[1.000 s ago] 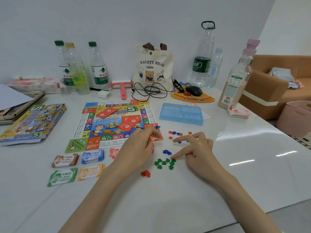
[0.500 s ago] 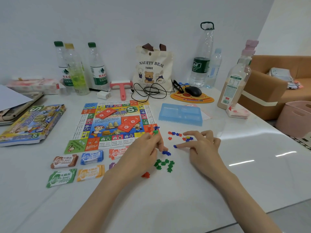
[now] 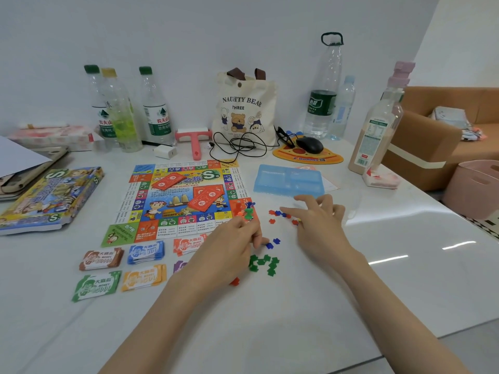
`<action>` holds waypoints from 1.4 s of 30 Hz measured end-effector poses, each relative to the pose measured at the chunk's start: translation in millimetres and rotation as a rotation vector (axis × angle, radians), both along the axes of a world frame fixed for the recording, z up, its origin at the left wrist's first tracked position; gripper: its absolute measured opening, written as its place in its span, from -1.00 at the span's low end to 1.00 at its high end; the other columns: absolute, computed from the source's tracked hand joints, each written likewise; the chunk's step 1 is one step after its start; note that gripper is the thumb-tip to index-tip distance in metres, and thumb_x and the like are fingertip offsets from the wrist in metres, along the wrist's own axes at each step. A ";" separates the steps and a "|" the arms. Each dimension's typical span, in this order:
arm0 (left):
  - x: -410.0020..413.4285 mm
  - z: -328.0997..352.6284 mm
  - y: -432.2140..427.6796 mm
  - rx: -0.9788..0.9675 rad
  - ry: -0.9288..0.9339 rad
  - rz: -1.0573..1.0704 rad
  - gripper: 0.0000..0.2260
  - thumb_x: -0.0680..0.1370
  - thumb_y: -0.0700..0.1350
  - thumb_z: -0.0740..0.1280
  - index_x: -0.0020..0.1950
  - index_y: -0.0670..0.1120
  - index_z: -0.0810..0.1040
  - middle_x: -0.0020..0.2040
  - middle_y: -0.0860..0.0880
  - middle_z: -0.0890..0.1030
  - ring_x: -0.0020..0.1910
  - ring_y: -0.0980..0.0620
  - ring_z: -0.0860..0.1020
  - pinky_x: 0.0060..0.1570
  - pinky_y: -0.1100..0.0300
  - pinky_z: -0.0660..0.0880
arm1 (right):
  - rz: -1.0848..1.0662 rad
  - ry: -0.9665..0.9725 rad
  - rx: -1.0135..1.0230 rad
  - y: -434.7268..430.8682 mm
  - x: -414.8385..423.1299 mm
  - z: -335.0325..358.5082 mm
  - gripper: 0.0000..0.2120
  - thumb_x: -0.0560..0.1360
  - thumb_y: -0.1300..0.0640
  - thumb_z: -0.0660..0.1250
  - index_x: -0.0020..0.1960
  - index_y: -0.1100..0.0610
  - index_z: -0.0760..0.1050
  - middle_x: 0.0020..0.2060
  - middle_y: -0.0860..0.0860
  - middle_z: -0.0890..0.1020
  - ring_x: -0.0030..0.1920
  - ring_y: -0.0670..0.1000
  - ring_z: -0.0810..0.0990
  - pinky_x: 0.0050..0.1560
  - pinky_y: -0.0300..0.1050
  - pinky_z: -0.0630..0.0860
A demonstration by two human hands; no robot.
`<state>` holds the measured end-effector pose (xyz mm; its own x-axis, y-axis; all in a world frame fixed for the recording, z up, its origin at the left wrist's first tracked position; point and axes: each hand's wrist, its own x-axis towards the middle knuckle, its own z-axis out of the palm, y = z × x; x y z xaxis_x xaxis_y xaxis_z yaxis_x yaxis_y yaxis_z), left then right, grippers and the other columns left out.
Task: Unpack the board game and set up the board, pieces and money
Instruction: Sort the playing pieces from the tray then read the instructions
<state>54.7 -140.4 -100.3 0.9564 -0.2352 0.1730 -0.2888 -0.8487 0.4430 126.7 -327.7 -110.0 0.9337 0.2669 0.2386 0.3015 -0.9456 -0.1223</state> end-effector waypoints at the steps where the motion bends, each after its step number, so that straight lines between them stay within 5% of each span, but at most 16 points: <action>1: 0.0 0.1 0.1 -0.001 -0.004 -0.003 -0.79 0.56 -0.32 0.10 -0.05 -0.04 0.41 -0.06 0.09 0.36 -0.16 0.41 0.37 -0.16 0.32 0.34 | 0.004 0.008 -0.013 -0.1 1.7 -1.7 -0.42 0.57 0.31 0.08 0.42 -0.24 0.34 0.47 -0.08 0.21 0.32 0.06 0.13 0.23 -0.02 0.03; 5: 1.3 -1.1 0.9 -0.015 -0.006 0.004 -0.79 0.57 -0.32 0.09 -0.03 -0.04 0.40 -0.06 0.11 0.33 -0.14 0.48 0.37 -0.18 0.44 0.31 | 0.006 0.010 -0.043 -3.1 0.4 -2.7 -0.45 0.59 0.31 0.07 0.39 -0.23 0.39 0.46 -0.10 0.23 0.33 0.06 0.11 0.25 -0.02 0.02; 10: 1.8 -2.3 0.8 -0.043 -0.027 0.015 -0.78 0.56 -0.33 0.11 -0.05 0.00 0.38 0.01 0.04 0.39 0.11 0.05 0.50 0.03 0.07 0.47 | -0.009 -0.030 0.088 -4.0 -5.9 -1.1 -0.53 0.60 0.29 0.12 0.24 -0.22 0.54 0.41 -0.18 0.32 0.31 0.00 0.13 0.22 -0.06 0.02; 16: 1.7 -0.3 0.4 -0.038 -0.032 0.025 -0.78 0.57 -0.31 0.12 -0.06 0.02 0.36 0.04 0.03 0.40 0.08 0.02 0.48 0.01 0.09 0.46 | 0.022 0.008 0.015 0.7 1.7 -3.3 -0.47 0.61 0.28 0.08 0.39 -0.25 0.37 0.46 -0.11 0.22 0.33 0.05 0.13 0.25 -0.03 0.03; 21: 2.5 -0.5 0.7 -0.046 -0.036 0.022 -0.78 0.57 -0.31 0.12 -0.07 0.03 0.35 0.04 0.02 0.40 0.09 0.05 0.47 0.04 0.07 0.46 | 0.010 -0.015 0.004 -3.9 -3.2 -0.8 -0.62 0.64 0.16 0.12 0.30 -0.22 0.49 0.44 -0.15 0.29 0.35 0.03 0.13 0.27 -0.01 0.02; 25: 0.9 0.2 0.6 -0.057 -0.050 0.026 -0.79 0.58 -0.33 0.11 -0.03 -0.03 0.39 0.03 0.05 0.39 0.03 0.17 0.44 0.02 0.18 0.44 | -0.003 -0.036 0.059 -1.4 -5.5 0.7 -0.64 0.62 0.17 0.16 0.24 -0.20 0.54 0.41 -0.15 0.32 0.36 0.02 0.13 0.26 -0.03 -0.01; 30: 2.5 -2.2 2.2 -0.062 -0.053 0.036 -0.79 0.58 -0.32 0.11 -0.03 -0.02 0.39 -0.02 0.09 0.35 -0.16 0.57 0.30 -0.20 0.44 0.30 | 0.051 -0.022 0.027 -0.4 -8.2 0.5 -0.58 0.60 0.22 0.13 0.21 -0.24 0.55 0.42 -0.17 0.31 0.35 0.02 0.13 0.23 -0.04 -0.03; 33: 2.8 -2.0 1.8 -0.061 -0.065 0.042 -0.77 0.57 -0.32 0.12 -0.07 0.03 0.34 0.02 0.03 0.40 -0.07 0.33 0.41 -0.03 0.22 0.43 | 0.113 -0.034 0.126 -1.1 -12.8 -0.6 -0.51 0.53 0.32 0.15 0.02 -0.24 0.64 0.35 -0.23 0.38 0.32 -0.02 0.14 0.20 -0.09 -0.03; 35: 3.0 -2.4 2.1 -0.053 -0.068 0.048 -0.78 0.58 -0.31 0.13 -0.07 0.04 0.33 0.03 0.03 0.41 -0.06 0.27 0.40 -0.06 0.26 0.42 | 0.114 -0.041 0.220 -1.7 -14.8 -0.5 -0.49 0.52 0.35 0.15 -0.03 -0.22 0.66 0.31 -0.25 0.43 0.29 -0.04 0.16 0.17 -0.13 -0.02; 37: 3.4 -3.4 2.8 -0.047 -0.077 0.054 -0.79 0.58 -0.29 0.13 -0.08 0.04 0.34 0.00 0.05 0.40 -0.12 0.30 0.39 -0.15 0.35 0.37 | 0.055 -0.061 0.262 -4.8 -14.4 0.2 -0.53 0.54 0.33 0.16 0.00 -0.19 0.66 0.29 -0.24 0.46 0.28 -0.04 0.19 0.18 -0.11 0.01; 42: 4.6 -3.2 3.3 -0.044 -0.057 0.065 -0.73 0.57 -0.26 0.15 -0.16 0.11 0.32 -0.08 0.04 0.40 0.08 0.02 0.54 -0.07 0.03 0.50 | -0.015 -0.010 0.125 -10.4 -13.5 1.7 -0.59 0.59 0.27 0.17 0.15 -0.18 0.62 0.35 -0.20 0.41 0.31 -0.01 0.16 0.22 -0.07 0.01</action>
